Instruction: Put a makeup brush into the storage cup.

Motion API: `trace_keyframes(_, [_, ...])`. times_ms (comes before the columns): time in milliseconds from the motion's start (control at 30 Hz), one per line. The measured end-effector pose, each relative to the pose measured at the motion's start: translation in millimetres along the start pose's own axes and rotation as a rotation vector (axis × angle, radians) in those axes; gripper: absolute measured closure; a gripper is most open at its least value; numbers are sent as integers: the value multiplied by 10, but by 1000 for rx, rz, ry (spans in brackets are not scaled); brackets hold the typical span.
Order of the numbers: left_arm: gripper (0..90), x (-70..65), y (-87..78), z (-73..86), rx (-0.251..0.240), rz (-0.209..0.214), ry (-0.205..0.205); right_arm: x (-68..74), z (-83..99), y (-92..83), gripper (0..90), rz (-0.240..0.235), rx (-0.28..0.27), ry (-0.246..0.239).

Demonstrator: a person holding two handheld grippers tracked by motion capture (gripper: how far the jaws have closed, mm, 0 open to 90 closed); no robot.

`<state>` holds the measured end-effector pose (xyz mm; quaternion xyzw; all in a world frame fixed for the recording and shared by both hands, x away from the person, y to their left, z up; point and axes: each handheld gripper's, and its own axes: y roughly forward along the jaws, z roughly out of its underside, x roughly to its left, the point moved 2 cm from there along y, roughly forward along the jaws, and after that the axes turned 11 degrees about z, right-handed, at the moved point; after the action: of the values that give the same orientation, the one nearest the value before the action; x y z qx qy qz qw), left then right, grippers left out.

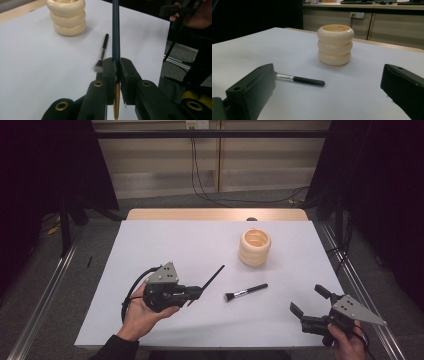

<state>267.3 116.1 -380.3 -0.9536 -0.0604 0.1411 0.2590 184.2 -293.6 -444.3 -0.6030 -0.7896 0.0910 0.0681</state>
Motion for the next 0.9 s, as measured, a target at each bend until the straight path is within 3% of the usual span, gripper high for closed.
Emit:
trace_keyframes(733, [834,50,64,-10,143,15,-15,7,2,3,0,-1,6,0])
trace_keyframes(900, [834,75,76,-7,216,4,6,9,3,3,0,-2,10,4])
